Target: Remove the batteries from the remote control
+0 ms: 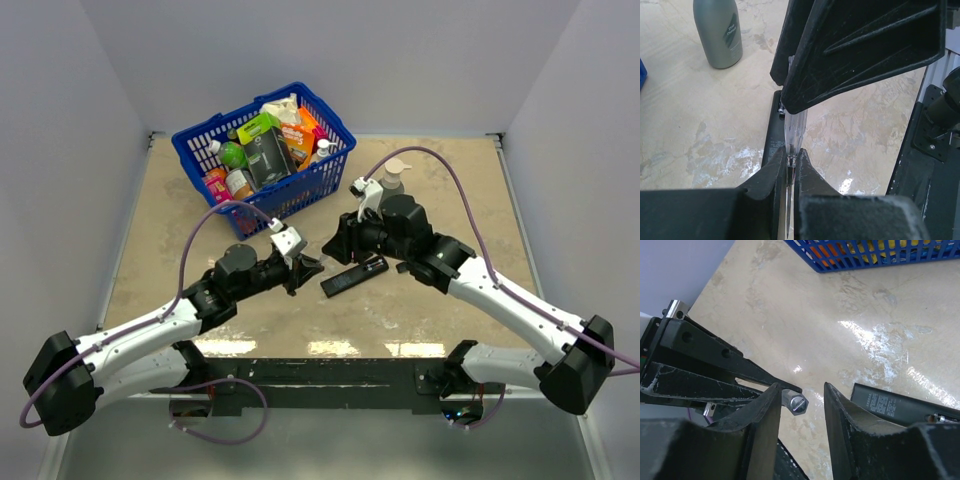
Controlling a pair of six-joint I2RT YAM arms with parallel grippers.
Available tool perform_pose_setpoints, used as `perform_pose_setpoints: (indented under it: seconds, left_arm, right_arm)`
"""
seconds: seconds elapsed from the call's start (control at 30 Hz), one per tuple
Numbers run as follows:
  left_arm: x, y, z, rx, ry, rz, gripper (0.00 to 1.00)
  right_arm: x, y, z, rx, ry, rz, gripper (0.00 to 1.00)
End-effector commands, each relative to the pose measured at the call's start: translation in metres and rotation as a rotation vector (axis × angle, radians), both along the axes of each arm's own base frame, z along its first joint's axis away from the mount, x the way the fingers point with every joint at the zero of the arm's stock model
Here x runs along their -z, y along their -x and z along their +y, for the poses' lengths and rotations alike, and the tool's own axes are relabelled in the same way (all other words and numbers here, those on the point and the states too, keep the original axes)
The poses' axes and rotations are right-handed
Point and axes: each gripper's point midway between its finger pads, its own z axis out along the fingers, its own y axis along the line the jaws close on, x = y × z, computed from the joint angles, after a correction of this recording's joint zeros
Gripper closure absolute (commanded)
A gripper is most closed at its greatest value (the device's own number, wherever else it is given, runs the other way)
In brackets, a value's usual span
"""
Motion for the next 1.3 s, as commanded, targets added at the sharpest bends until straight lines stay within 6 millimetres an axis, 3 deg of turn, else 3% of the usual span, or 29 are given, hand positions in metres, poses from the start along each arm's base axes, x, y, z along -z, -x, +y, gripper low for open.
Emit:
perform_pose_setpoints:
  seconds: [0.0,0.1,0.23,0.33,0.4,0.47,0.6,0.63,0.67,0.77,0.83,0.97,1.1,1.27]
  left_arm:
    - [-0.014,0.001,-0.003,0.011,0.070,-0.031,1.00]
    - [-0.014,0.002,-0.003,0.010,0.079,-0.027,1.00]
    - [-0.013,0.002,-0.003,0.010,0.088,-0.017,0.99]
    - [-0.014,0.000,-0.005,0.000,0.086,0.002,0.73]
    - [-0.013,0.001,-0.006,0.009,0.075,0.011,0.68]
    - [-0.012,-0.002,-0.006,-0.014,0.070,0.036,0.57]
    - [-0.010,-0.011,-0.004,-0.082,0.053,0.105,0.38]
    - [-0.010,-0.013,-0.005,-0.093,0.050,0.118,0.20]
    - [-0.006,-0.015,-0.004,-0.107,0.037,0.138,0.18]
    - [0.000,-0.026,-0.003,-0.150,0.017,0.181,0.17]
    - [0.007,-0.036,-0.003,-0.179,0.006,0.221,0.18]
    - [0.022,-0.062,0.010,-0.224,0.014,0.338,0.21]
    - [0.028,-0.074,0.012,-0.232,0.002,0.373,0.22]
    - [0.044,-0.088,0.004,-0.233,-0.083,0.410,0.25]
  right_arm:
    - [-0.009,-0.002,0.008,-0.014,-0.046,-0.024,0.59]
    - [-0.014,-0.002,0.010,-0.022,-0.066,-0.032,0.63]
    - [-0.020,0.000,0.010,-0.028,-0.085,-0.043,1.00]
    - [-0.025,0.000,0.004,-0.008,-0.092,-0.073,1.00]
    - [-0.026,0.001,-0.003,0.011,-0.088,-0.088,1.00]
    - [-0.025,-0.005,-0.015,0.066,-0.041,-0.111,1.00]
    - [-0.028,-0.026,-0.054,0.230,0.097,-0.228,1.00]
    - [-0.029,-0.031,-0.063,0.271,0.124,-0.250,1.00]
    - [-0.026,-0.041,-0.081,0.368,0.178,-0.275,1.00]
    - [-0.017,-0.057,-0.114,0.532,0.289,-0.316,1.00]
    - [-0.009,-0.063,-0.125,0.599,0.334,-0.308,1.00]
    - [0.007,-0.071,-0.137,0.701,0.375,-0.272,1.00]
    - [0.028,-0.073,-0.151,0.774,0.484,-0.226,1.00]
    - [0.040,-0.071,-0.157,0.806,0.505,-0.184,1.00]
